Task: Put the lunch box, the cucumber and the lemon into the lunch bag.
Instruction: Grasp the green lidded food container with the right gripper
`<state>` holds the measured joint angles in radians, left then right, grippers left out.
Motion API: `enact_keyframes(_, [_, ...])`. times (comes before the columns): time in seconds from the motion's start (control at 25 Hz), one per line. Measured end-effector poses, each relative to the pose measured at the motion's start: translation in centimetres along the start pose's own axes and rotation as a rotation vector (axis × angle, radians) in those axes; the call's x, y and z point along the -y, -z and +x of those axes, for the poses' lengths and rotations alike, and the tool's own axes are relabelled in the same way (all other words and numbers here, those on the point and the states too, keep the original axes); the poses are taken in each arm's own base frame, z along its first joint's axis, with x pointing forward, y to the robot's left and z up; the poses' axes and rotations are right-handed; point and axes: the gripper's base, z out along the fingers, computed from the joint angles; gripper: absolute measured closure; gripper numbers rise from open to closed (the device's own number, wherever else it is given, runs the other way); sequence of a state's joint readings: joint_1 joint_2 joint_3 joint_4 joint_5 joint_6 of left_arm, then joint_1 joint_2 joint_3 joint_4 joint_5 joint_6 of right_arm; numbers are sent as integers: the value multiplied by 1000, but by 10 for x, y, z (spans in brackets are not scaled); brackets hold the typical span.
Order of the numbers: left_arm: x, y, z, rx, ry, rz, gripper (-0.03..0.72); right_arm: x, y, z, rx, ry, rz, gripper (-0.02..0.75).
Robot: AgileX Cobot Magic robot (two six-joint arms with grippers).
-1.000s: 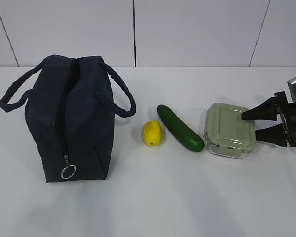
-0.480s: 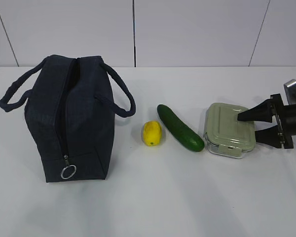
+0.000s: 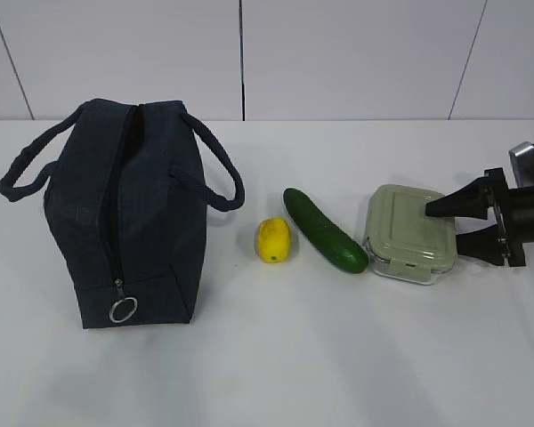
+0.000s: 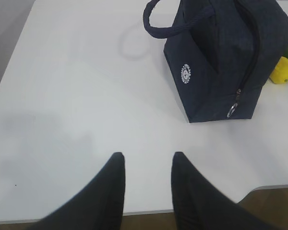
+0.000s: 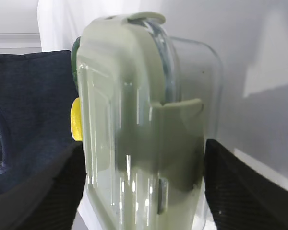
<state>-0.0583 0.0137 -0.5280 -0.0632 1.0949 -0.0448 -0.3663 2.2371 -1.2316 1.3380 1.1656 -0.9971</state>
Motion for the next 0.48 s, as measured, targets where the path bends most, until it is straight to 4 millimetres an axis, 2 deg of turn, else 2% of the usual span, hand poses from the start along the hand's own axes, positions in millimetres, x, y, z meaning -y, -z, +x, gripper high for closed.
enact_keyframes(0.48, [0, 0, 0, 0, 0, 0, 454, 5, -3, 1, -4, -11, -2, 155])
